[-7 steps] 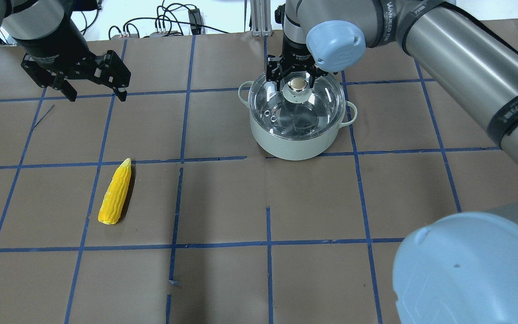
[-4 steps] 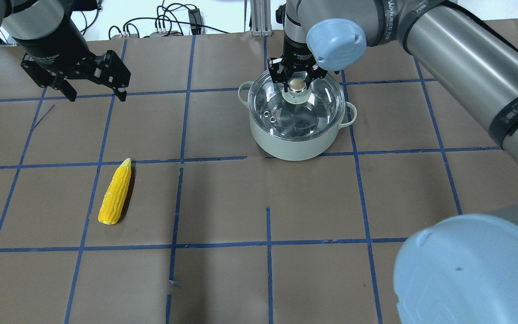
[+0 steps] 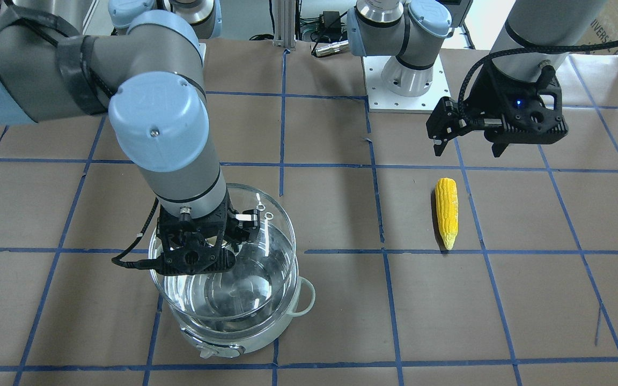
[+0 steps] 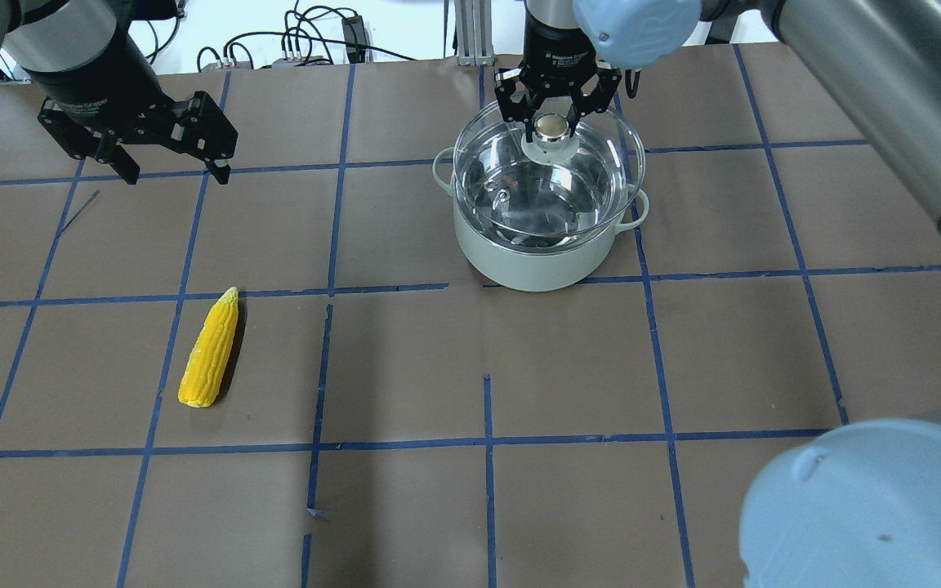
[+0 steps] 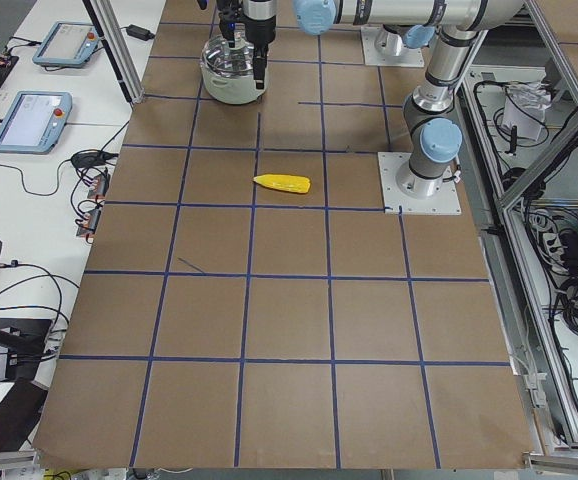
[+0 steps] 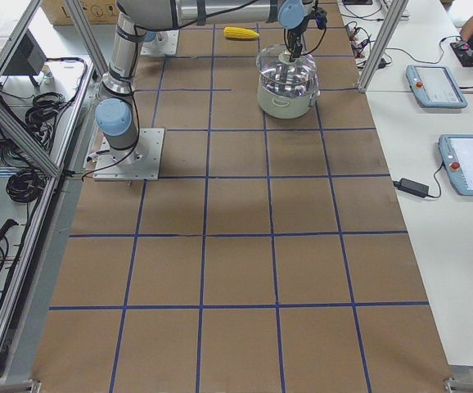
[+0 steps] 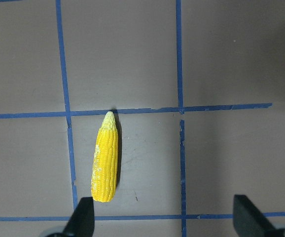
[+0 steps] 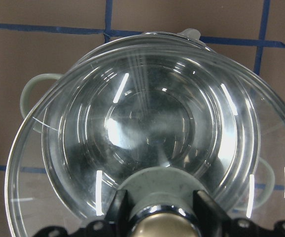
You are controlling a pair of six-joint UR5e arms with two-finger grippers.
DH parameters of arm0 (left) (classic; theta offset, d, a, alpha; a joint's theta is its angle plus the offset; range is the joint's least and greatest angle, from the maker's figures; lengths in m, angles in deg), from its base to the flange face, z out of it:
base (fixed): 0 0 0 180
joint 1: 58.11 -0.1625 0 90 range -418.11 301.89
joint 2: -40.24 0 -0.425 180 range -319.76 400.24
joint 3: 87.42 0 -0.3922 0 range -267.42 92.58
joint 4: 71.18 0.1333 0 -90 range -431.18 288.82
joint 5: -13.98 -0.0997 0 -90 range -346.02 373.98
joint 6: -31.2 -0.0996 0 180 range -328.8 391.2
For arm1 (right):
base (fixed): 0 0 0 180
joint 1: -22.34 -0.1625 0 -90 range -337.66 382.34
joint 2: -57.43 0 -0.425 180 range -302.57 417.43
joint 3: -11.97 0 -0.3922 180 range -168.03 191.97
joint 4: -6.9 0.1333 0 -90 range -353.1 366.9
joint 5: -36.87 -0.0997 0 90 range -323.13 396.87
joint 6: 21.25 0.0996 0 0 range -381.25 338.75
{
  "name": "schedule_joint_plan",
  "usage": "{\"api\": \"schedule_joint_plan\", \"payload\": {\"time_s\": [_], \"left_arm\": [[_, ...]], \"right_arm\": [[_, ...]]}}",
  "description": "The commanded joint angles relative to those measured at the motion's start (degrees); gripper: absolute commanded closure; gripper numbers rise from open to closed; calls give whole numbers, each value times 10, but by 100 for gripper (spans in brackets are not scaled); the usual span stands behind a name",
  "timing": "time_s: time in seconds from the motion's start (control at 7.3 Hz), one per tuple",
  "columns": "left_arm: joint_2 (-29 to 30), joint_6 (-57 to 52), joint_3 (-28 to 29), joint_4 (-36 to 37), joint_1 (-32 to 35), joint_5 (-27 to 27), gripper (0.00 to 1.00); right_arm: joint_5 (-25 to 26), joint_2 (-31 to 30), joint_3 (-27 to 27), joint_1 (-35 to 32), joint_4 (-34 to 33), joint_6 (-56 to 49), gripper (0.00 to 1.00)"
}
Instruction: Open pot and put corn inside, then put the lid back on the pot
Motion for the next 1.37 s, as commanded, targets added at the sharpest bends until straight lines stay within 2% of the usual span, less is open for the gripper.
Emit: {"api": "schedule_joint_plan", "payload": {"time_s": [0.0,0.14,0.27,0.55,0.82,0.96,1.23], "left_arm": [[-1,-2,-1,-3,0,-1,0],[-4,-6,-15,-6,0,0,0],[-11,-9,-56,5,-1,5,0],[-10,-100,-137,81,-18,2,0],[-1,-163,-199,140,-67,1,0],[0,-197,-235,147,-101,3,0],[16,-207,-314,253,-120,2,0]], "right_arm": [[0,-27,38,8,65,-5,72],[1,-47,38,14,80,-6,72],[0,-68,34,27,96,-9,73],[-3,-89,28,30,112,-11,73],[-2,-96,27,32,130,-13,73],[-1,-97,22,34,130,-14,74],[3,-114,-1,37,130,-21,74]]}}
